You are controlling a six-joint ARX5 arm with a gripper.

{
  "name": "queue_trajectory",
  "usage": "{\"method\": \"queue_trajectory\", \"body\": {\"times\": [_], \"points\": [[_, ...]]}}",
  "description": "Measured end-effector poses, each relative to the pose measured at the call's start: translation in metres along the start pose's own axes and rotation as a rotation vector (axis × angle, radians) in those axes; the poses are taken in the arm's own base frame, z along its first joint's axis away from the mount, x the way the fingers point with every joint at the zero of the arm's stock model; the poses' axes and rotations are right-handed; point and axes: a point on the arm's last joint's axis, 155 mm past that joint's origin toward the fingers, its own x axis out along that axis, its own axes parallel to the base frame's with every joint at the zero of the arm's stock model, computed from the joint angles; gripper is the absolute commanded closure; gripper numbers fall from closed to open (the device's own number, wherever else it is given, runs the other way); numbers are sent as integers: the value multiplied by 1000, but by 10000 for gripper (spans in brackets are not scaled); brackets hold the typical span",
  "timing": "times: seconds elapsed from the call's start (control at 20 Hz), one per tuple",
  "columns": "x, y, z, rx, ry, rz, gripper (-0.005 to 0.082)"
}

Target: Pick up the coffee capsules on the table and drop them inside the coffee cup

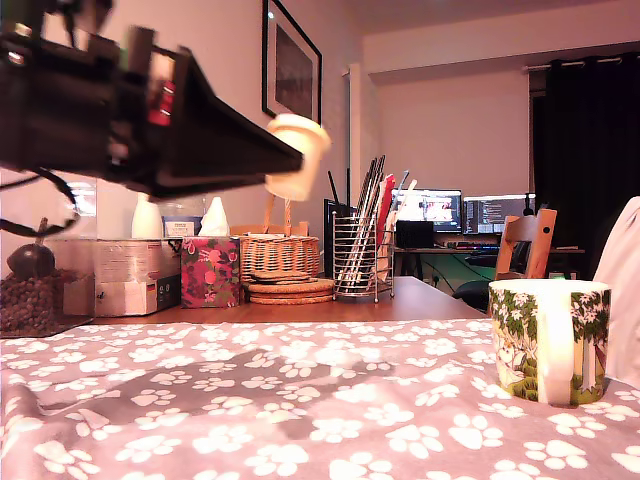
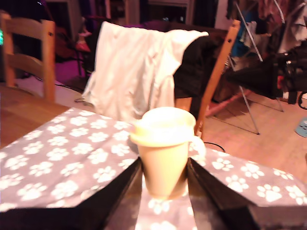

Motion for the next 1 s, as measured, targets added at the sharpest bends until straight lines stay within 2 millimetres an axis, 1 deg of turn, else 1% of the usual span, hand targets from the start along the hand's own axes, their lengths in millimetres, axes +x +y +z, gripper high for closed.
{"method": "queue_trajectory", "body": {"times": [0.2,0.3,0.6,0.85,1.0], "points": [[22,-2,14,12,-15,-28,660],[32,-2,17,14,-16,-38,659],[62,3,5,-2,26,-57,659],[91,-3,11,19,18,-93,660],[106,-7,5,30,31,-111,659]]}}
